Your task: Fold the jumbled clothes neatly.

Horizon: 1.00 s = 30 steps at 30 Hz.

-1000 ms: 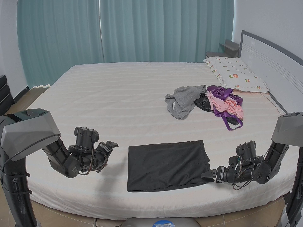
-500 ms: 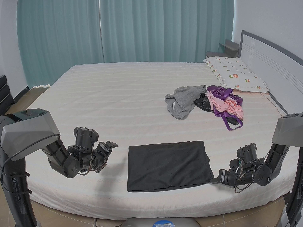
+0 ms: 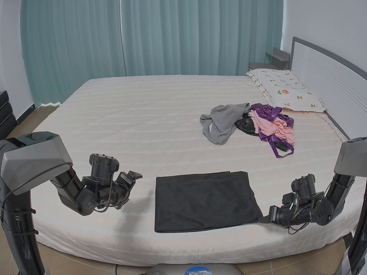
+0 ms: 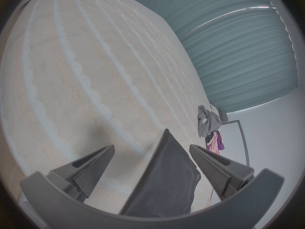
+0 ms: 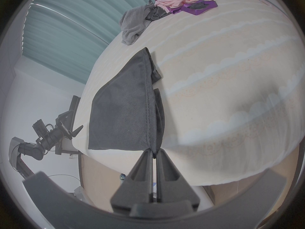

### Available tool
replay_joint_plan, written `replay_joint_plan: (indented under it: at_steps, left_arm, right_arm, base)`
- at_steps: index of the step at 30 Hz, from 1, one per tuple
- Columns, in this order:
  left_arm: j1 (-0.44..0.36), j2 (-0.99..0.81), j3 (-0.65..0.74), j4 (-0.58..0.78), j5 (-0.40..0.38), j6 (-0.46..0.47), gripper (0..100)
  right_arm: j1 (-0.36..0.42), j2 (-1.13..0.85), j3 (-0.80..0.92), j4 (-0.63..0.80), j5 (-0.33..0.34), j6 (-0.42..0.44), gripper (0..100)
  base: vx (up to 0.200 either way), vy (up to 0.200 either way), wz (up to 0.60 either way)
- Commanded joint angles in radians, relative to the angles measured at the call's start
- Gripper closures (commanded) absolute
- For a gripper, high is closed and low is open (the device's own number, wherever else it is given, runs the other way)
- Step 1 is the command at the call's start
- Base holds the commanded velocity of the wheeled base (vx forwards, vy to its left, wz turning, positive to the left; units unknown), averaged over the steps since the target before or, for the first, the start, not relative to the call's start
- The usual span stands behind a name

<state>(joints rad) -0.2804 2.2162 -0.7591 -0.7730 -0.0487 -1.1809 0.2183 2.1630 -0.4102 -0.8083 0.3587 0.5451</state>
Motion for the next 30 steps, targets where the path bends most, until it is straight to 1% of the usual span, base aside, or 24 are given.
replay_joint_plan:
  at_steps: [1, 12, 18, 19, 25, 28, 30]
  left_arm:
    - [0.0, 0.002, 0.0, 0.0, 0.0, 0.0, 0]
    - [0.0, 0.002, 0.0, 0.0, 0.0, 0.0, 0]
    - [0.0, 0.002, 0.0, 0.0, 0.0, 0.0, 0]
    - [0.0, 0.002, 0.0, 0.0, 0.0, 0.0, 0]
    - [0.0, 0.002, 0.0, 0.0, 0.0, 0.0, 0]
    - [0.0, 0.002, 0.0, 0.0, 0.0, 0.0, 0]
    - [0.0, 0.002, 0.001, 0.0, 0.0, 0.0, 0]
  right_arm:
    - [0.0, 0.0, 0.002, 0.001, 0.0, -0.002, 100]
    - [-0.002, 0.006, 0.01, 0.008, -0.001, -0.019, 100]
    - [-0.014, 0.014, 0.008, 0.009, -0.001, -0.045, 100]
    - [-0.016, 0.017, 0.004, 0.009, -0.001, -0.048, 0]
    - [-0.019, 0.0, -0.029, -0.006, 0.0, -0.04, 0]
    - [-0.034, -0.009, -0.079, -0.002, 0.002, -0.031, 0]
    - [-0.048, 0.009, -0.162, 0.008, -0.001, -0.01, 0]
  base:
    - [0.0, 0.0, 0.0]
    - [0.0, 0.0, 0.0]
    - [0.0, 0.0, 0.0]
    - [0.0, 0.0, 0.0]
    - [0.0, 0.0, 0.0]
    - [0.0, 0.0, 0.0]
    - [0.0, 0.0, 0.0]
